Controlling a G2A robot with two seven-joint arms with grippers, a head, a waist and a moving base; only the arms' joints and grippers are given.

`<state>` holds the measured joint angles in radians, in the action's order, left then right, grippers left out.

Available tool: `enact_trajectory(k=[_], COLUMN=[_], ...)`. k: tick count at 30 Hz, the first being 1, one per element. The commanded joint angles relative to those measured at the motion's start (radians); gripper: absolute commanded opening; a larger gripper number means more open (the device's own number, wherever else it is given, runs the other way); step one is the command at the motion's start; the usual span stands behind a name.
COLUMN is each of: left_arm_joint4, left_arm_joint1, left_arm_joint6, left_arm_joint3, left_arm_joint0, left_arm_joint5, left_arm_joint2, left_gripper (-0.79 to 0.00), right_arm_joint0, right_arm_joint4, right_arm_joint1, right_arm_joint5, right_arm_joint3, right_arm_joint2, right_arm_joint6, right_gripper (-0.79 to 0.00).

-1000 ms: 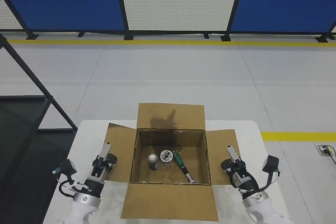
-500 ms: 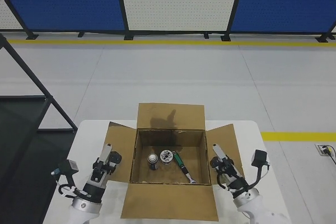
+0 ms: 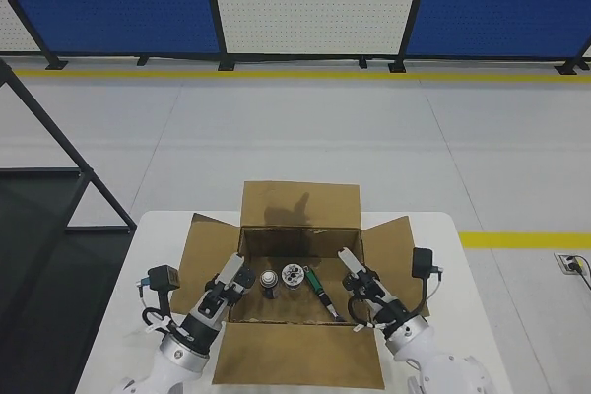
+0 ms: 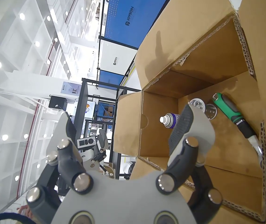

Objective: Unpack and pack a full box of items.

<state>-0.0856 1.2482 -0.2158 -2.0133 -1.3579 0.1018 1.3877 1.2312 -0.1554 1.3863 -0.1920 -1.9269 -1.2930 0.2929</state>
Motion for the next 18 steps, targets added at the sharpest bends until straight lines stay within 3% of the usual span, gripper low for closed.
enact_trajectory(k=[1, 9, 18], left_arm_joint4=[0.0, -0.054, -0.221], left_arm_joint1=[0.0, 0.004, 0.002], left_arm_joint6=[0.0, 0.059, 0.13], left_arm_joint3=[0.0, 0.011, -0.015], left_arm_joint0=[0.0, 0.009, -0.065], left_arm_joint5=[0.0, -0.044, -0.027], left_arm_joint2=[0.0, 0.025, 0.221], left_gripper=[0.0, 0.0, 0.0], right_arm_joint0=[0.0, -0.029, -0.273], right_arm_joint4=[0.0, -0.064, -0.285], right_arm_joint1=[0.0, -0.001, 0.014], right_arm_joint5=[0.0, 0.025, -0.083], right_arm_joint3=[0.0, 0.037, 0.177], right_arm_joint2=[0.0, 0.049, 0.225], right_arm_joint6=[0.0, 0.042, 0.187], right_gripper=[0.0, 0.0, 0.0])
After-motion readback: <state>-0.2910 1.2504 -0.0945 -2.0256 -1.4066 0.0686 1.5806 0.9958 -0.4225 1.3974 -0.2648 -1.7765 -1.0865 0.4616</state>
